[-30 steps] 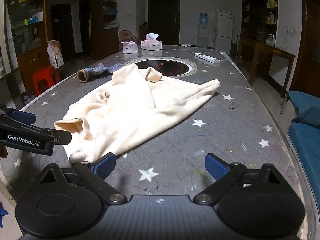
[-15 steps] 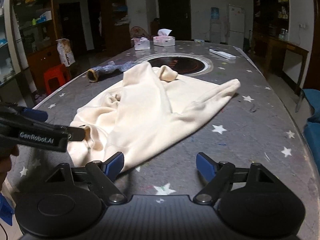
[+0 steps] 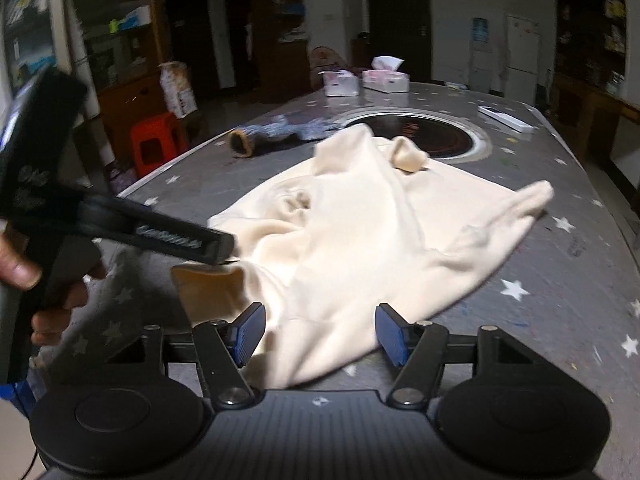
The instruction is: Fold clothes
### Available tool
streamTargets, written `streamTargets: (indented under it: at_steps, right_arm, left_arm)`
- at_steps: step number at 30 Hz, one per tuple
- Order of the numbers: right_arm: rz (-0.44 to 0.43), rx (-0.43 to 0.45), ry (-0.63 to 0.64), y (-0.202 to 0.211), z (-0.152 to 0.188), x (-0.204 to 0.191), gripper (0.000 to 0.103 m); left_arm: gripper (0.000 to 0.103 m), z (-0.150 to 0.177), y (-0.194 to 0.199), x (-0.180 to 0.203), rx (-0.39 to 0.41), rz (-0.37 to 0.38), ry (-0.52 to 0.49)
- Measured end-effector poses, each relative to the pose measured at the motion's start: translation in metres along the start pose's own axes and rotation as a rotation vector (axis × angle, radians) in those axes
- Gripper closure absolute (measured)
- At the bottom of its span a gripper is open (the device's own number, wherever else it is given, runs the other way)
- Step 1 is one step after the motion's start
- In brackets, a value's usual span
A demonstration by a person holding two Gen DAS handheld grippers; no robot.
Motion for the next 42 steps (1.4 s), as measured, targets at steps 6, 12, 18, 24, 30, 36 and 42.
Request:
streamTargets:
  at_steps: [6,12,18,24,30,36,42]
  right_arm:
    - [0.026,-0.024,0.067,-0.01,0.005,-0.006,0.063]
    - [0.026,-0.023,0.073,-0.004,0.007,0.002,0.081]
    - [0.036,-0.023,0.076,0.009,0.016,0.013,0.093]
    - [0.058,-0.031,0.068,0.031,0.029,0.032,0.095]
    - [0.008,-0.068,0.052,0.058,0.051,0.044,0.094]
    - [-0.068,-0.045,0.083,0.078,0.035,0.037,0.085]
    - [-0.107,-0.017,0.146,0.042,-0.01,0.02,0.074]
  left_arm:
    - [0.023,0.002,-0.007,0.004,-0.024,0.061,0.005]
    - [0.057,0.001,-0.002,0.015,-0.015,0.114,-0.025]
    - [0.085,0.009,0.009,0.027,-0.027,0.2,-0.029]
    - [0.091,0.029,0.03,0.047,-0.043,0.282,-0.055]
    - [0.091,0.058,0.056,0.065,-0.068,0.357,-0.111]
    - [0.078,0.062,0.064,0.064,-0.078,0.379,-0.108]
    - [0.043,0.06,0.073,0.052,-0.053,0.36,-0.1]
Point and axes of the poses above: each gripper's, at about its wrist camera, not at the fingertips, and y roughly against the way its jaws point, x to its right, z to its underside, the point moved 9 cm from there along -y, roughly the way its jaws point, and after that the axes turned 2 degrees about z, right-handed, at the moved point
